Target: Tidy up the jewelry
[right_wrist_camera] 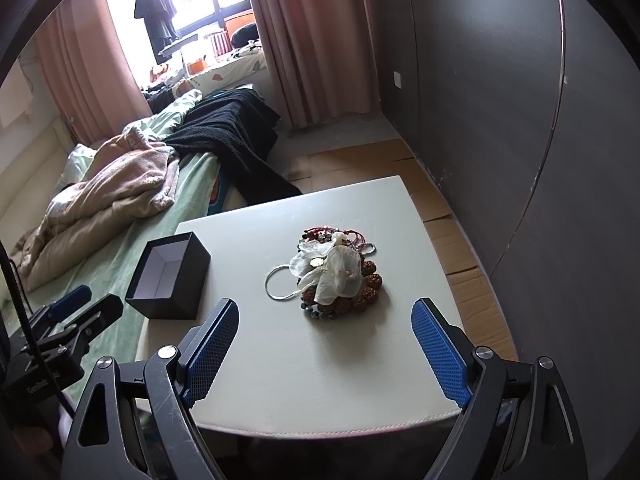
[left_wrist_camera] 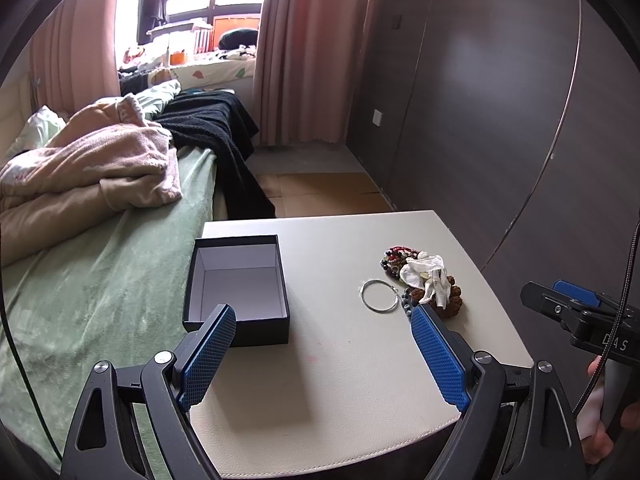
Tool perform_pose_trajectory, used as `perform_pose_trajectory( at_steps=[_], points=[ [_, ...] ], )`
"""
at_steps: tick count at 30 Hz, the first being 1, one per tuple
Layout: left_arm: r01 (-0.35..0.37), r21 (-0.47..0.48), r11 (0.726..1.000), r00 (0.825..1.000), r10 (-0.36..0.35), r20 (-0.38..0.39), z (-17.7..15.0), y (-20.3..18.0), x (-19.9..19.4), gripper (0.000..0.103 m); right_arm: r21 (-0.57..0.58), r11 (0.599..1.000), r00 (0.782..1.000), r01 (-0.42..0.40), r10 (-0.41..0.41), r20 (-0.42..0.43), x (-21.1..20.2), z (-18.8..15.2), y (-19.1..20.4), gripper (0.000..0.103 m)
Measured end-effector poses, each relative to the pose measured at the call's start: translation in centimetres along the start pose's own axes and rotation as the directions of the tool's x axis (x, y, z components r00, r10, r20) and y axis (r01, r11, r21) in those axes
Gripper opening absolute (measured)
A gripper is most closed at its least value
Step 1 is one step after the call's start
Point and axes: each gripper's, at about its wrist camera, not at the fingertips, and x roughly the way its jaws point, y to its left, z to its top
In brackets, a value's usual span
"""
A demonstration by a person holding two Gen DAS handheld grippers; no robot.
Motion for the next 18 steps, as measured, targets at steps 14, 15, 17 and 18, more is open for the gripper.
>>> perform_pose_trajectory(
  at_steps=[14,15,17,18],
  points=[
    [-0.004,0.004,1.000,1.000,0.004,0.004,0.11,-0.34,-0.07,0.090,-0.003,1.000,1.000,0.003,-0.003,0.003,-0.22,0.16,-0.24,0.089],
    [-0.005,0.004,1.000,1.000,0.005,0.003,0.12,-0.34,-0.04,0.090,-0.003,1.000,1.000,0.004,-0.004,0.003,-0.22,0.15,-0.21,0.089],
    [-0.004,0.004,1.000,1.000,0.004,0.004,0.13,-0.29,-0.13,0.090,-0.003,1.000,1.000,0.003,-0.003,0.003,-0.23,0.15,-0.21,0.089],
    [-0.004,0.003,1.000,1.000,0.004,0.004,0.14,-0.29,-0.12,0.090,-0.003,1.000,1.000,0.003,-0.003,0.003,-0.25,0.13,-0.18,0.089]
  ],
)
